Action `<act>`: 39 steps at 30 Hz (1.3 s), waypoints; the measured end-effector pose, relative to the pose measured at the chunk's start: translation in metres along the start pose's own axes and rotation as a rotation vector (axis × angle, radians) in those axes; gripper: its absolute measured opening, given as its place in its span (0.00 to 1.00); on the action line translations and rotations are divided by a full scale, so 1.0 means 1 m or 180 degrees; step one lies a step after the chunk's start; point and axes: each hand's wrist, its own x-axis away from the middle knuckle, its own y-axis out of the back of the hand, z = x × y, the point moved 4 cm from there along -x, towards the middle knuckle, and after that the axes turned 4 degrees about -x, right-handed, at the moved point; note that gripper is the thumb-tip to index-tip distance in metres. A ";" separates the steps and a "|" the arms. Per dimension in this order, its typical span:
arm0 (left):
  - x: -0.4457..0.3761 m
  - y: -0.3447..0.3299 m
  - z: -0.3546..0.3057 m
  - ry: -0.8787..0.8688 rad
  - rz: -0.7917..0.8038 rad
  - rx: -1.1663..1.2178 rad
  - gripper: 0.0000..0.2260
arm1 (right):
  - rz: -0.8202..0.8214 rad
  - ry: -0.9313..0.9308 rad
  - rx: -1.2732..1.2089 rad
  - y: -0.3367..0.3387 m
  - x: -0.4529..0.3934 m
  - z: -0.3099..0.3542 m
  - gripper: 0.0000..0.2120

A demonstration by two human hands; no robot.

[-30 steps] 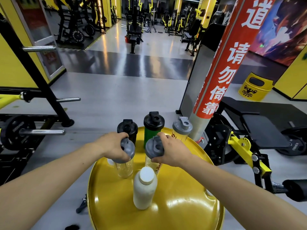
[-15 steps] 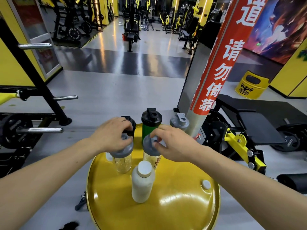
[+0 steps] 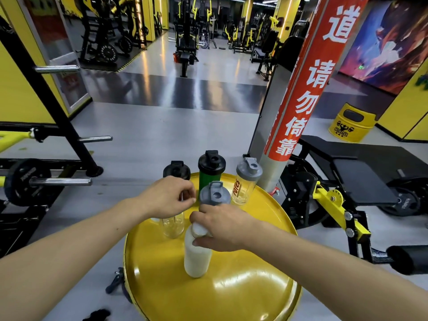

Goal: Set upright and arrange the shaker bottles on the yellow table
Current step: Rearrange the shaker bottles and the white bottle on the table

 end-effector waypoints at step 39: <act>-0.045 -0.049 -0.038 0.0235 0.0062 -0.0435 0.25 | -0.0280 -0.1578 -0.0558 -0.006 0.065 -0.211 0.30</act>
